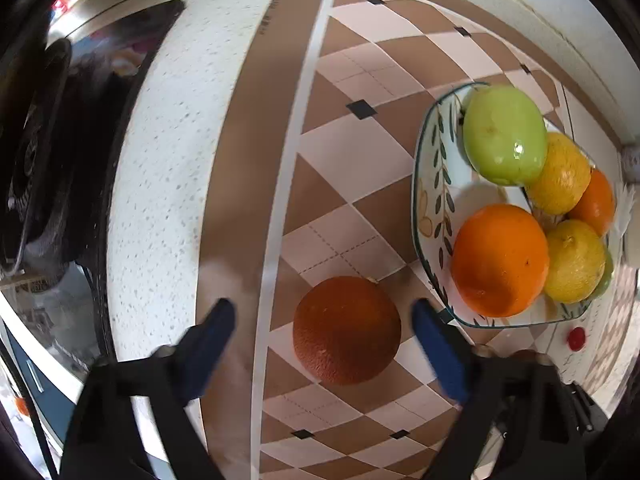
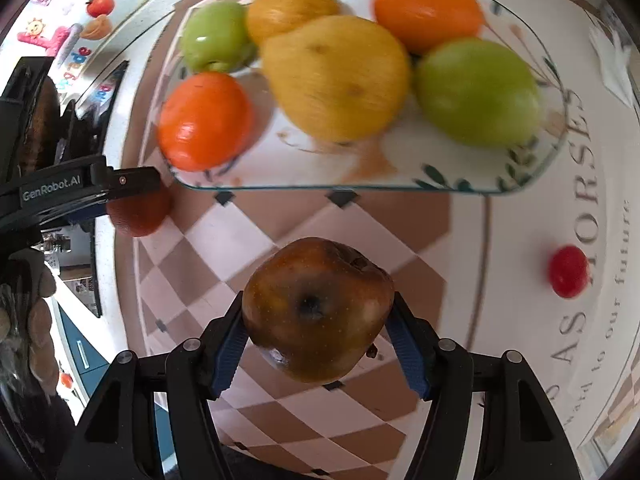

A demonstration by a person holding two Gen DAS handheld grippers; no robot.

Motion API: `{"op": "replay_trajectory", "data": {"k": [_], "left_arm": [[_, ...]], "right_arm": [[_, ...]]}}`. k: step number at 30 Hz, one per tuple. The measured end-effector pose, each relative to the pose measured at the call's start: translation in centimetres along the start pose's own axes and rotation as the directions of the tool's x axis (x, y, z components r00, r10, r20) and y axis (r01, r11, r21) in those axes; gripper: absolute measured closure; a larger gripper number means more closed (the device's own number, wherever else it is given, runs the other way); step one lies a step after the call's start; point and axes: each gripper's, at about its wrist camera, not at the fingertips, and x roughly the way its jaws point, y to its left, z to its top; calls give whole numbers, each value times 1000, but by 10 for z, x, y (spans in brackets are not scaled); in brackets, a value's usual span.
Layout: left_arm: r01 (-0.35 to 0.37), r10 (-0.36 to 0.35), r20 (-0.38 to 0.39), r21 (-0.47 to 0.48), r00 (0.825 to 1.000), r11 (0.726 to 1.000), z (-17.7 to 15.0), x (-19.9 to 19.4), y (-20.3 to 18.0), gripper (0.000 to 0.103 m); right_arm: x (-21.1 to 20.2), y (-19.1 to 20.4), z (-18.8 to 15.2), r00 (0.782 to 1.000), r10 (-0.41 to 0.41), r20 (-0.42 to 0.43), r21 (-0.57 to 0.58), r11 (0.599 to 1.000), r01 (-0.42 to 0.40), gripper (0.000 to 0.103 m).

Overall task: Organize fruits
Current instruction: 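Grasp the dark red fruit with the left tool while the right tool grasps the brown pear, then place the dark red fruit on the plate with the left tool while the right tool places the pear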

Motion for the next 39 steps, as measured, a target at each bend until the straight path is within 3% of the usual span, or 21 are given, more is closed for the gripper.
{"op": "replay_trajectory", "data": {"k": [2, 4, 6, 16, 23, 30, 34, 39], "left_arm": [[15, -15, -10, 16, 1000, 1000, -2, 4, -5, 43], [23, -23, -16, 20, 1000, 1000, -6, 6, -9, 53], [11, -10, -5, 24, 1000, 1000, -13, 3, -11, 53], [103, -102, -30, 37, 994, 994, -100, 1, -29, 53], [94, -93, -26, 32, 995, 995, -115, 9, -37, 53], [140, -141, 77, 16, 987, 990, -80, -46, -29, 53], [149, -146, 139, -9, 979, 989, -38, -73, -25, 53], [159, -152, 110, -55, 982, 986, 36, -52, -4, 53]], "right_arm": [[0, -4, -1, 1000, 10, 2, 10, 1000, -10, 34], [-1, -4, -4, 1000, -1, 1, 5, 1000, 1, 34], [-3, -2, -6, 1000, 2, 1, -2, 1000, -2, 34], [-2, -17, -19, 999, 28, -43, 31, 999, -26, 34], [-2, -21, -26, 999, 47, -23, 27, 999, -46, 34], [-54, -35, -12, 989, 126, 80, 67, 989, -132, 34], [-94, -54, 12, 977, 133, 169, 95, 984, -150, 34], [-113, -84, 54, 971, 76, 228, 148, 983, -112, 34]]}}
